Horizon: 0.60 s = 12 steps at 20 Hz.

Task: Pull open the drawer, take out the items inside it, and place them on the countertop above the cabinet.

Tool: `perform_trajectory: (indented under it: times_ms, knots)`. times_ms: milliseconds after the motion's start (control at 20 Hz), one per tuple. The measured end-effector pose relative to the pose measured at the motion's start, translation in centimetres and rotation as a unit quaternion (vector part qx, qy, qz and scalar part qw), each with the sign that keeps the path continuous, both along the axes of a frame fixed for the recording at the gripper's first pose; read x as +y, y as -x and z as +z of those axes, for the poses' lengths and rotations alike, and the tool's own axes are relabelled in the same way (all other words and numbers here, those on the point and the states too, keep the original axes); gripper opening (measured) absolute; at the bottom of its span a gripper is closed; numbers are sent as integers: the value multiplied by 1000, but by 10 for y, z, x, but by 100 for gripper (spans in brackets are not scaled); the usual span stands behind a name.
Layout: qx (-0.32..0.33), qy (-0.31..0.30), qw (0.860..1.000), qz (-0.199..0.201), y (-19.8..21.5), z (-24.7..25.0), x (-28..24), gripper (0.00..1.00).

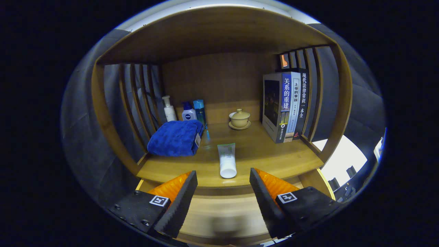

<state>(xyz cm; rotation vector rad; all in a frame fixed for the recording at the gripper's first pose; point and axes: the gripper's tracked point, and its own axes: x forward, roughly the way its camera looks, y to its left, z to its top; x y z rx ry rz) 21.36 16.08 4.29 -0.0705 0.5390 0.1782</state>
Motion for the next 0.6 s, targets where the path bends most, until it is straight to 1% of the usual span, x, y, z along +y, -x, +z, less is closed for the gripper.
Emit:
perform_trajectory:
  times_ms: [100,200,400,600]
  knots:
    - [-1,-7,1000,0,18,-4,-2,99]
    - [-16,-20,1000,-3,35,-2,-2,99]
    - [-54,-4,999,-1,59,-7,-13,99]
    - [-74,-16,997,-3,96,-15,-14,99]
